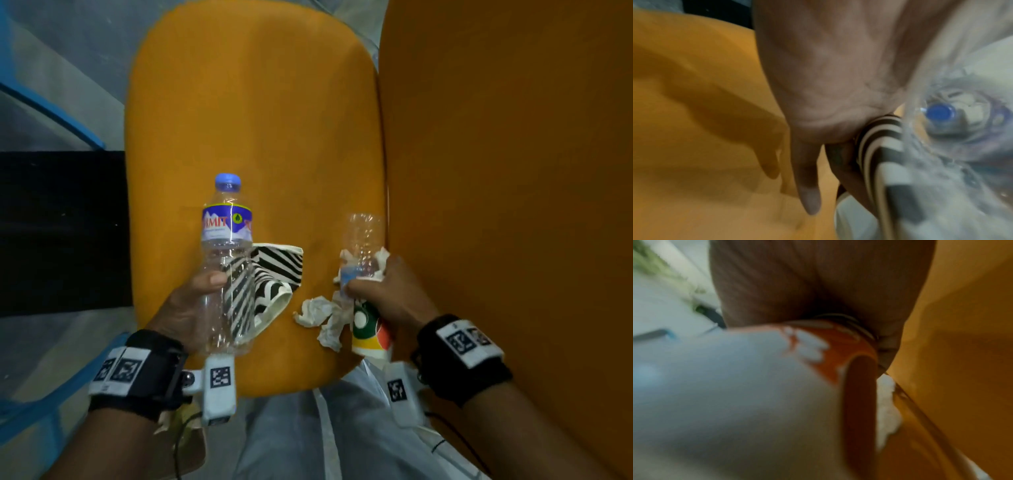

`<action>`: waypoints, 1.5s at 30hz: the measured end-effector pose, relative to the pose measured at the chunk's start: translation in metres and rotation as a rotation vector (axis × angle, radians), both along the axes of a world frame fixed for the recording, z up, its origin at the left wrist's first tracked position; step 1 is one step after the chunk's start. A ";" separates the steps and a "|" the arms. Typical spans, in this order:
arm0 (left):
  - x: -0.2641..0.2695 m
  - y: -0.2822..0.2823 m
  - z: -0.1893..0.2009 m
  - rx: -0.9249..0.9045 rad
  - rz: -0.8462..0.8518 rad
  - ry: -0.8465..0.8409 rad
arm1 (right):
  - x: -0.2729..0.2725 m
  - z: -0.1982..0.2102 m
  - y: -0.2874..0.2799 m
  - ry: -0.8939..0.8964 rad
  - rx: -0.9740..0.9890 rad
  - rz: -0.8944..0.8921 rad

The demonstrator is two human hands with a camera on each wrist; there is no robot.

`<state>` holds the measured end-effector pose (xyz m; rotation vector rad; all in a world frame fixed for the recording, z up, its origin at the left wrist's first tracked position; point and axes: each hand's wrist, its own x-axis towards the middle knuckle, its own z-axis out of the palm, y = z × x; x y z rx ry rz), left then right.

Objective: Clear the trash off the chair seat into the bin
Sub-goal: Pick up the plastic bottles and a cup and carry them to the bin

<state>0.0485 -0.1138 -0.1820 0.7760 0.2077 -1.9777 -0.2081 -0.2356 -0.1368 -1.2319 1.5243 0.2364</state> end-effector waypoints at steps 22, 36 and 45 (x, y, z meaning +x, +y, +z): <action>-0.047 0.062 -0.028 0.029 -0.087 0.252 | 0.014 -0.045 0.039 0.058 -0.124 0.112; -0.027 0.061 -0.034 -0.019 0.005 0.336 | -0.009 -0.026 0.032 -0.358 0.067 -0.384; -0.024 0.036 -0.043 -0.052 -0.102 0.309 | 0.017 -0.064 0.038 -0.246 0.127 -0.190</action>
